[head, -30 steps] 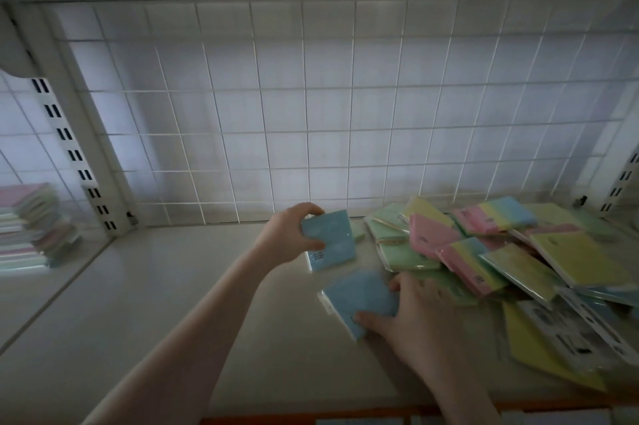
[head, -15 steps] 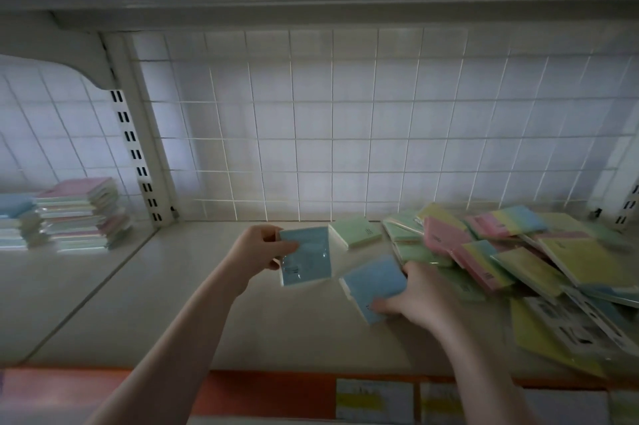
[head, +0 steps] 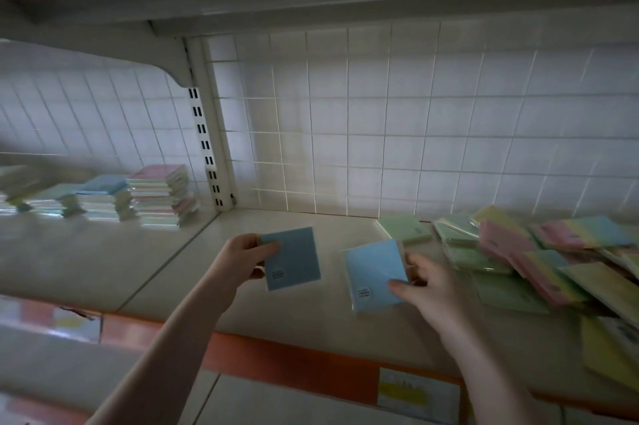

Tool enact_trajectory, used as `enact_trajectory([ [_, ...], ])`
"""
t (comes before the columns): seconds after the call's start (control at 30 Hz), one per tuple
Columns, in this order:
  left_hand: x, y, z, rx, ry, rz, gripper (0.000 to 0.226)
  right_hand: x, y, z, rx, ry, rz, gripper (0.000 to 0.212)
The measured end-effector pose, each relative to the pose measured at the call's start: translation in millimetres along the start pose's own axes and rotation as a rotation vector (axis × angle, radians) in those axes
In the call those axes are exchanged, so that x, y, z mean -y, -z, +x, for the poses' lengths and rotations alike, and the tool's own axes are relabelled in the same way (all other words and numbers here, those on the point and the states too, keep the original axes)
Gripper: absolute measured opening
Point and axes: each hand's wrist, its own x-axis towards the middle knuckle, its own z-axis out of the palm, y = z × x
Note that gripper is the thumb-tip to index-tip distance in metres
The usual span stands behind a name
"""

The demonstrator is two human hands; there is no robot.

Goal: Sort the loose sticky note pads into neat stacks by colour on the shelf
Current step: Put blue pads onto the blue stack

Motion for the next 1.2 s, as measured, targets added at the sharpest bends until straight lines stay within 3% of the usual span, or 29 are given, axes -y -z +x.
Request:
enact_trajectory([
  [0.13,6.7,32.9,1.1,-0.023,0.000,-0.047,0.009,8.3,-34.3,6.0,-0.016,0.006,0.048,0.012],
  [0.27,16.4,78.3,8.4,-0.035,-0.011,-0.125,0.007,28.1,-79.1,13.2,-0.008,0.016,0.057,0.019],
  [0.43,34.8,157.7,32.7,-0.034,-0.036,-0.195,0.006,60.1,-160.0,21.6,0.009,-0.012,0.126,0.003],
  [0.73,60.7,287.9,75.2,-0.095,-0.056,-0.248,0.013,113.2,-290.7,38.8,-0.029,-0.031,0.212,0.004],
  [0.97,69.9,332.9,89.5,-0.205,-0.079,-0.227,0.018,137.0,-336.8,50.8,0.003,-0.015,0.262,0.013],
  [1.2,66.8,360.3,99.5,-0.284,-0.111,-0.118,0.015,145.9,-371.1,52.1,0.066,-0.039,0.311,0.009],
])
